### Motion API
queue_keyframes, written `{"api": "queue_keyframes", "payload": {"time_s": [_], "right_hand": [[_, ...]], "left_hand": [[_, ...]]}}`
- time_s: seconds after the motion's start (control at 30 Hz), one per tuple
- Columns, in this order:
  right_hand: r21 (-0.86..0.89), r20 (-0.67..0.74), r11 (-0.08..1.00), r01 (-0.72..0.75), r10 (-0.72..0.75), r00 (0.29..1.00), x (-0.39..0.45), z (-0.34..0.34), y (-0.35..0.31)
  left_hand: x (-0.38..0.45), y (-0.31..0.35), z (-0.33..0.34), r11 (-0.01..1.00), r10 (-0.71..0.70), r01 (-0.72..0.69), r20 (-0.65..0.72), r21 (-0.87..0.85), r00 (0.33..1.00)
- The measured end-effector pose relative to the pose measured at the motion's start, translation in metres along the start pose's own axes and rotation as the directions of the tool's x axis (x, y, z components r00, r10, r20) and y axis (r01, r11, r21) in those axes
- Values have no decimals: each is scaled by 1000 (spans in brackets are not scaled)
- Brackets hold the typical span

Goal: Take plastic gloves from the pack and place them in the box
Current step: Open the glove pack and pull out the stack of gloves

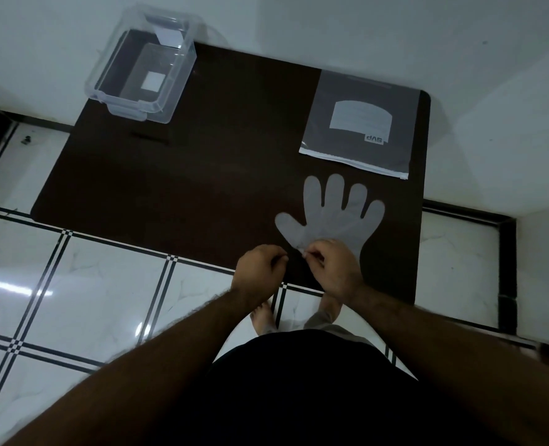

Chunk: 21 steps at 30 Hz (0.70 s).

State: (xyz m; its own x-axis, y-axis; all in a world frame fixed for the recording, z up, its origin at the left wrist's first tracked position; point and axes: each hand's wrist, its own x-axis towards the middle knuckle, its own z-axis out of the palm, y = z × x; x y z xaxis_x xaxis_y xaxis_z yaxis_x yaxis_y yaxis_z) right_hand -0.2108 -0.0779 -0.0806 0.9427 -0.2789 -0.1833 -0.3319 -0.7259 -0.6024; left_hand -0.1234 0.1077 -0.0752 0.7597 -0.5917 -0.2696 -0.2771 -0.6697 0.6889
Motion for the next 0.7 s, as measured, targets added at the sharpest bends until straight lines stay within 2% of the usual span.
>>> {"api": "queue_keyframes", "payload": {"time_s": [0.07,0.13,0.27,0.33,0.4,0.7], "right_hand": [[86,-13,995,-59,60,998,-1,-1,1],[156,-17,983,-97,101,995,-2,-3,2],[278,-39,948,-157,174,984,-7,-9,6],[334,-30,923,-191,213,977,-8,-10,4],[384,-29,899,-209,238,971,-8,-11,4],[515,58,797,-316,336,940,-11,-16,16]], "left_hand": [[5,7,3,988,-109,112,30,-110,994],[11,13,9,934,-229,236,57,-267,972],[18,29,19,655,-427,461,209,-599,880],[19,34,20,523,-455,504,274,-687,847],[21,38,21,445,-460,515,307,-733,833],[23,59,30,393,-454,488,297,-780,840]]}}
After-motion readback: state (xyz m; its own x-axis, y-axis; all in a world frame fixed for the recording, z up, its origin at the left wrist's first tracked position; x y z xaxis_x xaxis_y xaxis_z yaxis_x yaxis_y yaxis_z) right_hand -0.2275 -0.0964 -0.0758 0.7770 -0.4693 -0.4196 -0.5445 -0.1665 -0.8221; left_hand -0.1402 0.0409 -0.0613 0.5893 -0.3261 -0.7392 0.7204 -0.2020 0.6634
